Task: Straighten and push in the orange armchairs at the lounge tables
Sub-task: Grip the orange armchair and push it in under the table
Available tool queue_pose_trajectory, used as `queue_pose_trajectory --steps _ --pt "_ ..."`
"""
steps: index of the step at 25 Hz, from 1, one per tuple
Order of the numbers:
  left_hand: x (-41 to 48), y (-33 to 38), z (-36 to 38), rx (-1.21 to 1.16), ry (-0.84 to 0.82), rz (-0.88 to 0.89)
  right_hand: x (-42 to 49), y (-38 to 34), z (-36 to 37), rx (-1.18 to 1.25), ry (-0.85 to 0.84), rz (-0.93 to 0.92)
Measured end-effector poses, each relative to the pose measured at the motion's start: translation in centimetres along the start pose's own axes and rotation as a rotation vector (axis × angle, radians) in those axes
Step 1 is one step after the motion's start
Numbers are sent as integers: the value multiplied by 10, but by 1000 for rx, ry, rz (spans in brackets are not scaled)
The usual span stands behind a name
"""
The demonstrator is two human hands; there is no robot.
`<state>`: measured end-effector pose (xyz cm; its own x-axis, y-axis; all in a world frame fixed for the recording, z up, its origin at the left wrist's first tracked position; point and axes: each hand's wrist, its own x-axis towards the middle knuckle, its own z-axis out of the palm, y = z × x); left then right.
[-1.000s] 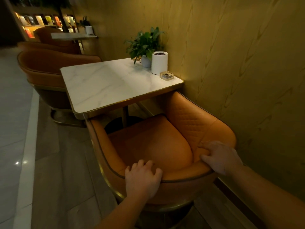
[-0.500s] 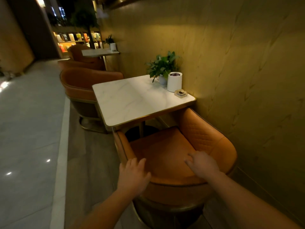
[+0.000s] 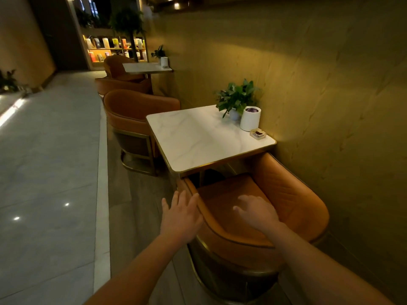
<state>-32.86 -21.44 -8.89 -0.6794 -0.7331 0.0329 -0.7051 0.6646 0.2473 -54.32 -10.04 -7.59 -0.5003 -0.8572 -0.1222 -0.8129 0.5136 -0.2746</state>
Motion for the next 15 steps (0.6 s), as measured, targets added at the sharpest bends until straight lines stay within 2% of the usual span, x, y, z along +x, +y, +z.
queue_pose_trajectory --steps 6,15 --pt "21 -122 -68 30 51 11 33 -117 0 1 26 26" --pt "81 -254 -111 16 109 -56 123 -234 -6 24 102 -16"
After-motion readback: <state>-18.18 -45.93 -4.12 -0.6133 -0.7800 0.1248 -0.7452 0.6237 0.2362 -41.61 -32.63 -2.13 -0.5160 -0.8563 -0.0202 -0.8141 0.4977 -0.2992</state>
